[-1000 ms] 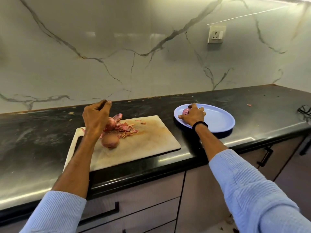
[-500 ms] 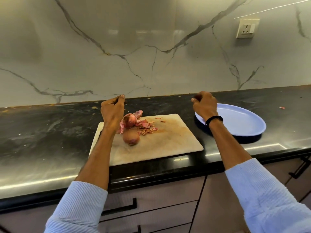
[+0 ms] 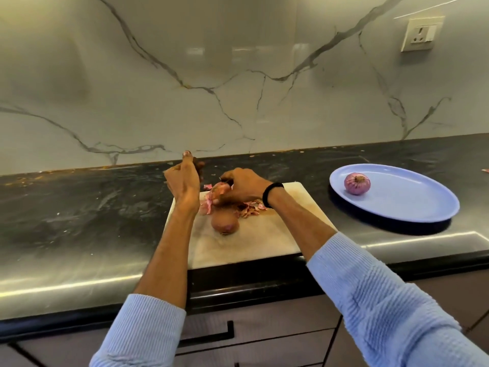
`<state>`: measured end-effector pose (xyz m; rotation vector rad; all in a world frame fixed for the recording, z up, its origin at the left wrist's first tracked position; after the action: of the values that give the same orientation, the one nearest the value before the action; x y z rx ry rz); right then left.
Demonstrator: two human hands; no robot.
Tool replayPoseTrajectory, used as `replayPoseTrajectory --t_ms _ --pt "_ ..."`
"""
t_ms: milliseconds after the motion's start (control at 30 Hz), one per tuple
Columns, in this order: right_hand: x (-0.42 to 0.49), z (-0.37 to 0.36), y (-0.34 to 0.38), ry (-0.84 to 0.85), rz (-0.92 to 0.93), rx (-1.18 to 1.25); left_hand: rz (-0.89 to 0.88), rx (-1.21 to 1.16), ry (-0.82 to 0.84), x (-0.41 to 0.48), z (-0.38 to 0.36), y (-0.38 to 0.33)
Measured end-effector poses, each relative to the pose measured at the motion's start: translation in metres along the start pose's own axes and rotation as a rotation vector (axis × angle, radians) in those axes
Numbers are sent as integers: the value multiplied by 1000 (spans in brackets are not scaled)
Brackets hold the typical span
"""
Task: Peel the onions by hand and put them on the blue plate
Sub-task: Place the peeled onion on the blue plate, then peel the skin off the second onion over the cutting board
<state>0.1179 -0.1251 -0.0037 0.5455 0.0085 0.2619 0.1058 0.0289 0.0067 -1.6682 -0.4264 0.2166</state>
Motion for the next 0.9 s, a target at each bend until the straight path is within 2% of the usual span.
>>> replayPoseTrajectory --t_ms 233,400,500,600,767,900 --pt "3 10 -10 -169 47 205 -123 161 56 4 -12 1" --pt "-2 37 -17 -360 111 423 -187 280 215 0 -31 -1" --pt "0 37 -19 -352 130 648 -177 181 351 -9 -43 -3" --pt "-1 36 -18 -301 165 837 -168 95 410 -11 -47 -4" --pt "-5 33 -21 -296 154 1047 -136 6 389 -6 -48 0" --pt "-4 28 -18 -283 141 1142 -187 5 351 -6 -45 -4"
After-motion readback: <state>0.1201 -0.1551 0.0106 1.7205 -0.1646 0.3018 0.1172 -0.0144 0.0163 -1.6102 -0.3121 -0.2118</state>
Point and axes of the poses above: each hand's wrist, its own x-axis towards the middle knuckle, its own z-axis out of the back of the hand, y = z × x, the point moved 7 cm from there along x, towards the middle knuckle, and after that the axes turned 5 degrees about x, right-handed, at the moved point
